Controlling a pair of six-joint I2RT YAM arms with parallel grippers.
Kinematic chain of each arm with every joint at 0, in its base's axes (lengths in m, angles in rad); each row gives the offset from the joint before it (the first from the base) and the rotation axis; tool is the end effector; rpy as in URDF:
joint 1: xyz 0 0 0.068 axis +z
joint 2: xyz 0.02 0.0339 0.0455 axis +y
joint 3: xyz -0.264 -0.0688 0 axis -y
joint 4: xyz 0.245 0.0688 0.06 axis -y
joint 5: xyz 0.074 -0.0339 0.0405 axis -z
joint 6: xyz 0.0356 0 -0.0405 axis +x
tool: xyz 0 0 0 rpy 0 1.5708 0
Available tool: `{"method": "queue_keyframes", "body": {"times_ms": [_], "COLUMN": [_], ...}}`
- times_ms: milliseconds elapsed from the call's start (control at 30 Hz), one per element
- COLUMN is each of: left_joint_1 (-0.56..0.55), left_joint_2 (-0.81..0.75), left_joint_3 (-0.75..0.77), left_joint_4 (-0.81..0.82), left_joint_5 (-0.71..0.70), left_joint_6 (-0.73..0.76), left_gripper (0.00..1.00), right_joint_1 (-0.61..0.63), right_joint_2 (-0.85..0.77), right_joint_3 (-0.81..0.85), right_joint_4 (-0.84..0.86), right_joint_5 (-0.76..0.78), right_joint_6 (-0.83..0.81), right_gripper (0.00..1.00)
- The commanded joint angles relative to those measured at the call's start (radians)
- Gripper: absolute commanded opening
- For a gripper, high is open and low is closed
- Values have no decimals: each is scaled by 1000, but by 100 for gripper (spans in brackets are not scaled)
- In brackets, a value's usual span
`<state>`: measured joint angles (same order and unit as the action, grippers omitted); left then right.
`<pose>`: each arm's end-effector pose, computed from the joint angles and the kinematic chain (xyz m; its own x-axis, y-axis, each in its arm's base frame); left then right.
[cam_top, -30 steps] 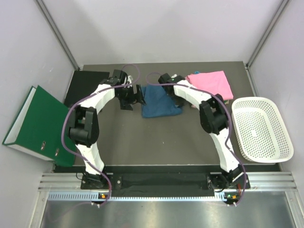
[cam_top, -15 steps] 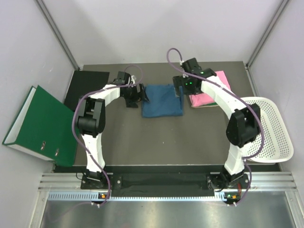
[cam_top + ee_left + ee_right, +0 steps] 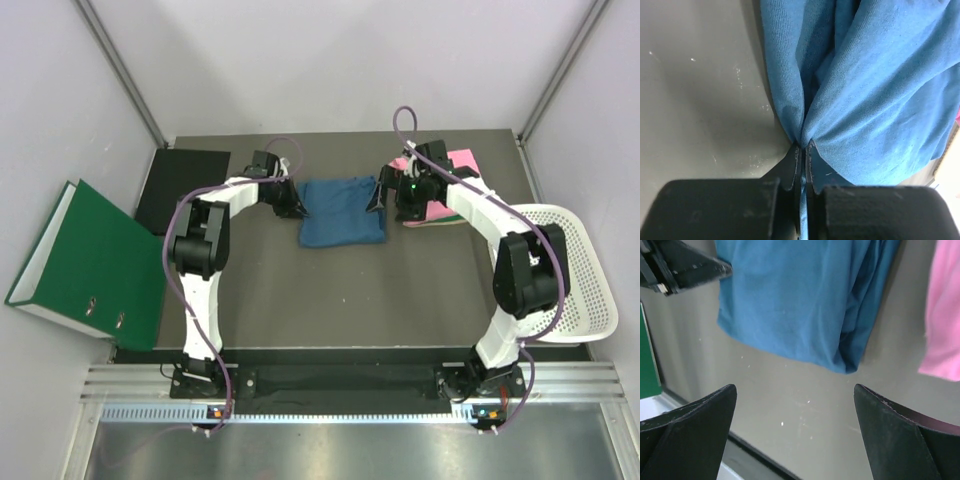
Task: Fold and stack the t-shirts
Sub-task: Put the neatly folded tshirt into the corner of the board with the right arm
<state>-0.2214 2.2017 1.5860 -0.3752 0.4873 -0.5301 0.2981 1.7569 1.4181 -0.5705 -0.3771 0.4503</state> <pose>0.4531 -0.1191 0.1459 -0.9288 -0.2489 -0.2747 -0.0293 0.7880 -0.6150 0.3648 0.1258 0.2636 -0.8920 0.1492 -0.4266 -0.1122 0.8412 0.5290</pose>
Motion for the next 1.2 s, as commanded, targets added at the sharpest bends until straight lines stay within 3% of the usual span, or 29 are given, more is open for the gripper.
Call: {"method": "queue_keyframes", "body": {"times_ms": [0,233,567,900,1000,1100,1133,1167], "left_joint_1": [-3,37,53,53,53,54,54,54], "left_joint_2": [-20,-83,-86,-74,-80,-88,-89,-89], "left_joint_3": [-33,-115,-95,-63,-57,-43,-35,-17], "left_joint_4": [-36,-45,-76,-97,-103,-119,-139,-151], "left_joint_5": [-76,-79,-84,-62,-65,-75,-76,-78], "left_joint_6": [27,44,62,51,54,56,56,59], "left_gripper": [0,0,0,0,0,0,0,0], "right_joint_1": [4,6,13,102,127,136,136,136], "right_joint_2": [7,157,312,529,544,543,536,518], "right_joint_3": [-42,1,100,314,329,343,350,357], "right_joint_4": [113,165,221,115,81,20,3,-15], "right_joint_5": [-65,-13,89,35,35,69,81,121], "right_joint_6": [77,87,108,61,50,21,5,-4], "right_gripper": [100,99,97,87,69,33,13,8]}}
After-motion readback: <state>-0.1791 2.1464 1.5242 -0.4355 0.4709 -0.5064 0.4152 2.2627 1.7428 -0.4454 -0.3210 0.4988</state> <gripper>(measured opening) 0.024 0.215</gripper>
